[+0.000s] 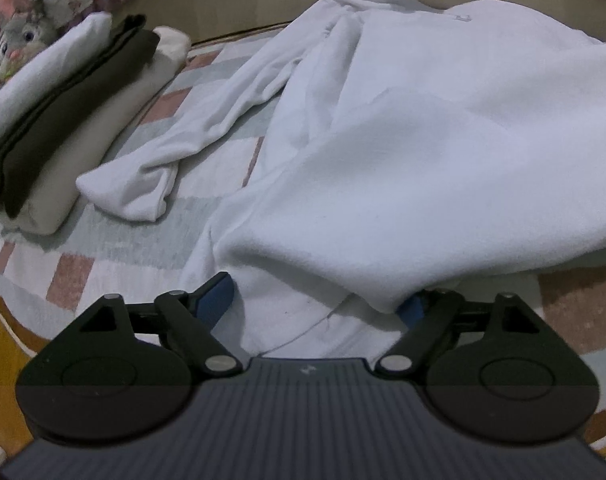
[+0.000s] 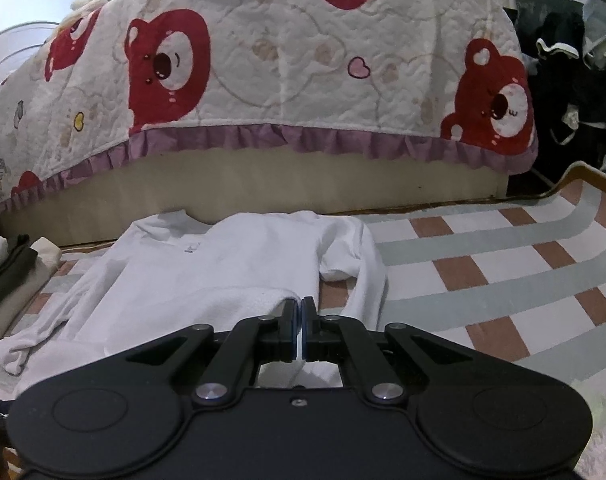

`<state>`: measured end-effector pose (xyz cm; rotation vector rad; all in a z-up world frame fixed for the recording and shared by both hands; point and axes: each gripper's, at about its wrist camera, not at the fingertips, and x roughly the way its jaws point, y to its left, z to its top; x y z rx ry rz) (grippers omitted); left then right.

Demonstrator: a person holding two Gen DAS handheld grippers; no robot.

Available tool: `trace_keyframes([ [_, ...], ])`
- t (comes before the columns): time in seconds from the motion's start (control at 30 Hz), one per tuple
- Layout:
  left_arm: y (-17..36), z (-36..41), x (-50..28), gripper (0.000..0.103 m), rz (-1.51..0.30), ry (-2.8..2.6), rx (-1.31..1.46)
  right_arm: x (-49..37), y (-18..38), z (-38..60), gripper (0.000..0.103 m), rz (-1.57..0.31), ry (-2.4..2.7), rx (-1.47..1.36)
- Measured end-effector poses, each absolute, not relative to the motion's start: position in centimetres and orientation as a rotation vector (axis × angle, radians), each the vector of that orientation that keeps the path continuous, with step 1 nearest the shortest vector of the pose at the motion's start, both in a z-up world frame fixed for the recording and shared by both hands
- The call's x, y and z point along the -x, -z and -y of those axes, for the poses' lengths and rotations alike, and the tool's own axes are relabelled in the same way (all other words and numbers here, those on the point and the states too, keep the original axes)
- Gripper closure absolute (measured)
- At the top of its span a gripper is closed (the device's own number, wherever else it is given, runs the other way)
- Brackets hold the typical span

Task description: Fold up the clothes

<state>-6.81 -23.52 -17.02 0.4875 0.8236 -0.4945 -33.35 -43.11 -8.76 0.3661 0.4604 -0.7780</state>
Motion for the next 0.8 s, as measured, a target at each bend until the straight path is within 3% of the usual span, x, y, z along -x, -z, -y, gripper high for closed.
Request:
trace_keyframes([
  [0.17,17.0,23.3,6.8,0.015,-0.831,0.487,-0.473,33.5,9.0,43.4,0.101,-0.471,0.776,-0.387],
  [0.23,17.0,23.2,6.7,0.022,-0.834,0.484,-0.468,33.5,9.1,43.5,0.101,-0.476,0.774,-0.397],
  [0.3,16.4,23.2,7.1,0.041,-0.811,0.491,-0.467,33.5,9.2,43.4,0.101,-0.481,0.771,-0.398],
  [0.33,16.1,23.1,7.3,0.057,-0.798,0.495,-0.467,33.4,9.2,43.4,0.101,-0.483,0.769,-0.399],
  [0.37,15.8,23.1,7.5,0.080,-0.785,0.499,-0.467,33.4,9.2,43.4,0.101,-0.485,0.767,-0.399],
  [0.43,15.1,23.0,7.9,0.098,-0.758,0.507,-0.467,33.3,9.3,43.5,0.101,-0.488,0.760,-0.403],
  [0.8,7.6,19.8,7.6,0.098,-0.609,0.447,-0.356,35.1,9.6,45.8,0.101,-0.535,0.708,-0.482],
])
